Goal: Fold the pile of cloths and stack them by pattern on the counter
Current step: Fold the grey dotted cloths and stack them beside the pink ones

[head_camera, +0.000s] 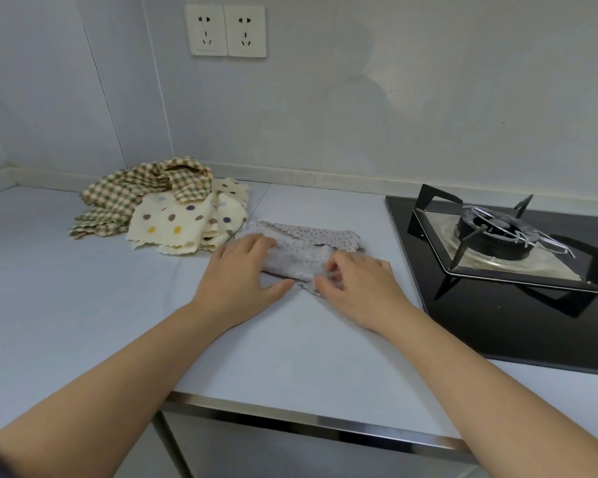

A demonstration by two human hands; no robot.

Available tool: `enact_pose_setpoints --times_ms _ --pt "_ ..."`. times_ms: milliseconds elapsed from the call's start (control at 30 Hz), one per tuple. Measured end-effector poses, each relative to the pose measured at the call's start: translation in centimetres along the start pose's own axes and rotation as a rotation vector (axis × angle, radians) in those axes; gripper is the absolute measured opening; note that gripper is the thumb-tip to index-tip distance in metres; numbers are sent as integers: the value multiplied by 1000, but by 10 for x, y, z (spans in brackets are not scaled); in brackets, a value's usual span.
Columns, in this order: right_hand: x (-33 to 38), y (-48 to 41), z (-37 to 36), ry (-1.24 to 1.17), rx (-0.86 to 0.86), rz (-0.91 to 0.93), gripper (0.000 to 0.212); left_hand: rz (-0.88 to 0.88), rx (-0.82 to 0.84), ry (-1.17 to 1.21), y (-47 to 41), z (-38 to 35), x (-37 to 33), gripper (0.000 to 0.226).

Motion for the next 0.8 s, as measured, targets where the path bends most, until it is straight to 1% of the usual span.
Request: enact_pose_setpoints --times_ms 67,100,133,233,300,333,400,500,600,667,700,767,800 --pt "-2 -1 2 60 -38 -3 35 -189 -112 14 -1 4 -11 31" --pt "-3 -2 3 87 -46 -7 36 -241 -107 42 -2 3 -15 22" --pt "-3 -2 3 106 -57 -11 36 -261 -59 66 -2 1 -19 22" --pt "-5 -4 2 94 -46 -22 34 -231 131 133 0 -14 -19 49" --pt "-4 -5 0 3 -47 5 24 -172 218 166 1 -19 -12 64" --pt "-4 -6 -1 -50 -47 19 21 -157 255 178 1 -20 -10 66" --pt "-4 -5 -1 -122 -18 11 28 -177 284 196 1 -19 -10 58" --pt "-6 -4 1 -110 -11 -50 33 -316 190 182 0 -10 -21 31" --pt "-10 -4 0 -20 -35 -85 30 -340 169 160 2 -1 -28 27" --pt "-12 -6 -6 1 9 -87 26 -339 149 131 4 -2 -30 17" --pt "-14 -8 -10 12 58 -77 32 -350 108 108 5 -2 -30 13" --pt "-16 -8 -15 13 140 -74 45 -351 -25 26 4 1 -29 20" --pt "-17 -8 -17 10 163 -78 48 -330 -91 -4 3 3 -27 22"
Point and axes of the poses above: each hand's wrist, its own y-axis away from the middle knuckle, its own z-axis out of the back of the hand, x = y × z, the point moved 3 cm from there along -y, towards the middle knuckle, and after that the axes turned 9 degrees about y, right-handed, at the moved point
